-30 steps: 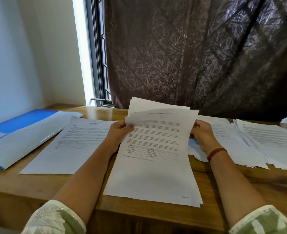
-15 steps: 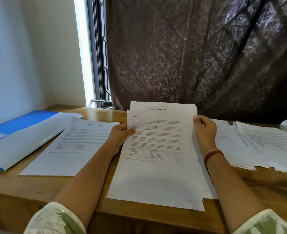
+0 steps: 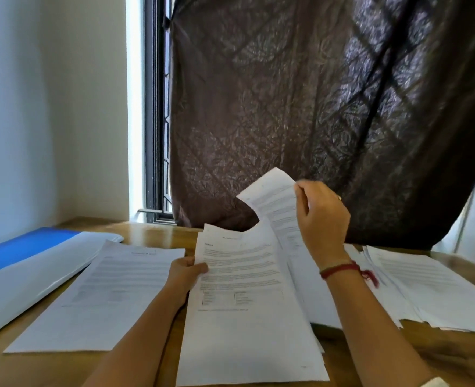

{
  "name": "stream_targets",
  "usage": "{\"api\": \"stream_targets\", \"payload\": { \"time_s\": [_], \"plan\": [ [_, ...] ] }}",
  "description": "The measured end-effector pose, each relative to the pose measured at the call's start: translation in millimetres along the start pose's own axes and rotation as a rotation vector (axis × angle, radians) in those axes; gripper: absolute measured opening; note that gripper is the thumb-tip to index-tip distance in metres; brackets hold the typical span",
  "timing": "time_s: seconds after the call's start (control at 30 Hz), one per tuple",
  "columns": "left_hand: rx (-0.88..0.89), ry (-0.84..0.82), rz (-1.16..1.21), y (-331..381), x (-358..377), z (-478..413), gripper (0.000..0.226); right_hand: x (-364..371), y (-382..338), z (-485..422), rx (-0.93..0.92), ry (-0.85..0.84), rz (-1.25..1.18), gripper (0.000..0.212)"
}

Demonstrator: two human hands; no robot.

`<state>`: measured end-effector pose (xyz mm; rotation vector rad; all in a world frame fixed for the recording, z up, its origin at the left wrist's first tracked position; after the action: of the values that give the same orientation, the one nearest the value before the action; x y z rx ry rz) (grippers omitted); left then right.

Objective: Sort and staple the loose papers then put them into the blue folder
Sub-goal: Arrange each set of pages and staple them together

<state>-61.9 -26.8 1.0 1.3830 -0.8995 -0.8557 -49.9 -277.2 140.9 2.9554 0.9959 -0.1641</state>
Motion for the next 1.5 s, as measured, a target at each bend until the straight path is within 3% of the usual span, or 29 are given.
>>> {"api": "stream_targets", "payload": {
  "time_s": [0.13, 0.33, 0.47, 0.6, 0.77, 0.9, 1.03, 1.27, 1.43, 1.5],
  "plan": [
    [0.004, -0.018, -0.034, -1.0, -0.7, 0.3, 0.009, -21.9, -33.7, -74.5, -0.096, 0.114, -0.058, 0.02],
    [0.019, -0.051, -0.031, -1.5, -2.1, 2.8, 0.011, -36.3, -38.9, -138.5, 0.157, 0.216, -0.224, 0.024],
    [0.006, -0.019, -0.017, 1.0, -0.9, 5.2, 0.007, -12.4, -7.0, -105.0, 0.401, -0.019, -0.219, 0.02],
    [0.008, -0.003, 0.019, 2.8, -0.4, 6.4, 0.006, 29.2, 24.4, -7.5, 0.704, -0.36, -0.23, 0.015],
    [0.003, -0.009, 0.026, -0.8, 0.1, -0.3, 0.009, 54.9, 40.5, 102.6, 1.078, -0.651, -0.244, 0.019],
    [0.025, 0.001, 0.018, -2.4, 2.6, -2.6, 0.011, 59.0, 53.2, 116.3, 1.154, -0.796, -0.266, 0.011],
    [0.032, 0.023, 0.032, -3.5, 3.6, -4.4, 0.015, 62.5, 48.3, 108.9, 1.21, -0.867, -0.194, 0.025],
    [0.054, -0.011, -0.003, 0.1, 5.3, -1.2, 0.011, 61.7, 25.2, 111.9, 1.207, -0.719, -0.319, 0.009],
    [0.038, -0.041, 0.039, -1.1, 2.4, -2.2, 0.018, 61.3, 23.2, 109.5, 1.215, -0.652, -0.426, 0.008],
    [0.042, -0.076, 0.096, -1.4, -0.5, -2.7, 0.024, 58.3, 26.5, 105.4, 1.288, -0.537, -0.489, 0.016]
  ]
}}
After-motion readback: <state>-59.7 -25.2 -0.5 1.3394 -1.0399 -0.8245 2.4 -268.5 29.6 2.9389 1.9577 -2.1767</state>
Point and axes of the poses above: each hand's wrist, its own z-axis away from the middle knuckle, its own x-axis out of the palm, y = z × x, the point moved 1 cm from there along -z, towards the middle knuckle, and after that the axes turned 2 degrees about z, right-handed, at the moved point
